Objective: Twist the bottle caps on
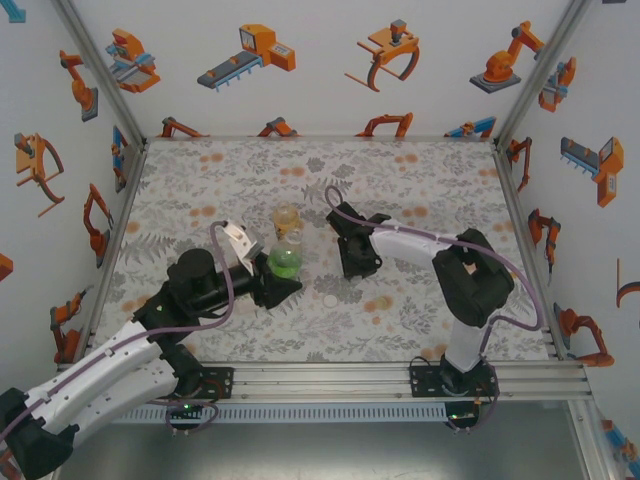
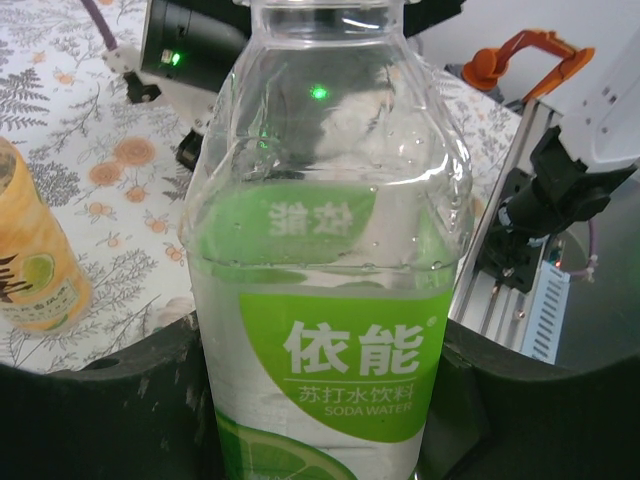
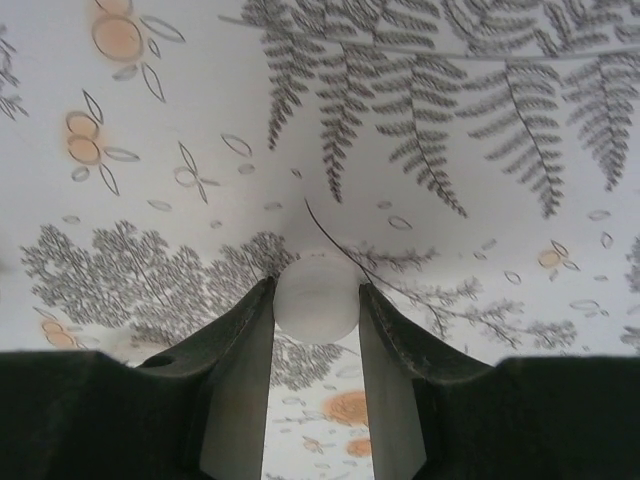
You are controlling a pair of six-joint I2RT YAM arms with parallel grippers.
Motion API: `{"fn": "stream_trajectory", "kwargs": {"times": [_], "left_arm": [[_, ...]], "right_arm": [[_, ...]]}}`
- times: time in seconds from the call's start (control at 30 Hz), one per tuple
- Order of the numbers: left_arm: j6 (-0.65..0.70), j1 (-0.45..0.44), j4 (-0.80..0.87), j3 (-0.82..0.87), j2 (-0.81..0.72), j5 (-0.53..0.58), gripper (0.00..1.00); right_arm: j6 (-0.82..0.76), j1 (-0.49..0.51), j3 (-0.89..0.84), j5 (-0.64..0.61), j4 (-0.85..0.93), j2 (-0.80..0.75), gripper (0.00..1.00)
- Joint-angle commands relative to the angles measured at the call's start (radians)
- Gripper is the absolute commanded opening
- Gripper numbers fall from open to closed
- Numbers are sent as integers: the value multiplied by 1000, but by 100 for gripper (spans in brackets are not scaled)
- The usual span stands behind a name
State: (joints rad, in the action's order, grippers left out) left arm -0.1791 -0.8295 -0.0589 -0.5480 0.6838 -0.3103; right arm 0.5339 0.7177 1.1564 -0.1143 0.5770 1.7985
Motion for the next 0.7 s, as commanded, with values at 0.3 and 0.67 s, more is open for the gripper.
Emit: {"fn": "stream_trajectory", "kwargs": {"times": [0.3, 0.67], "left_arm": [[486, 4, 471, -295, 126, -29, 0], [831, 1, 577, -370, 192, -163, 0]], "right_arm": [[-139, -27, -35, 264, 43, -503, 24], [-322, -28, -121, 694, -187, -820, 18]]}}
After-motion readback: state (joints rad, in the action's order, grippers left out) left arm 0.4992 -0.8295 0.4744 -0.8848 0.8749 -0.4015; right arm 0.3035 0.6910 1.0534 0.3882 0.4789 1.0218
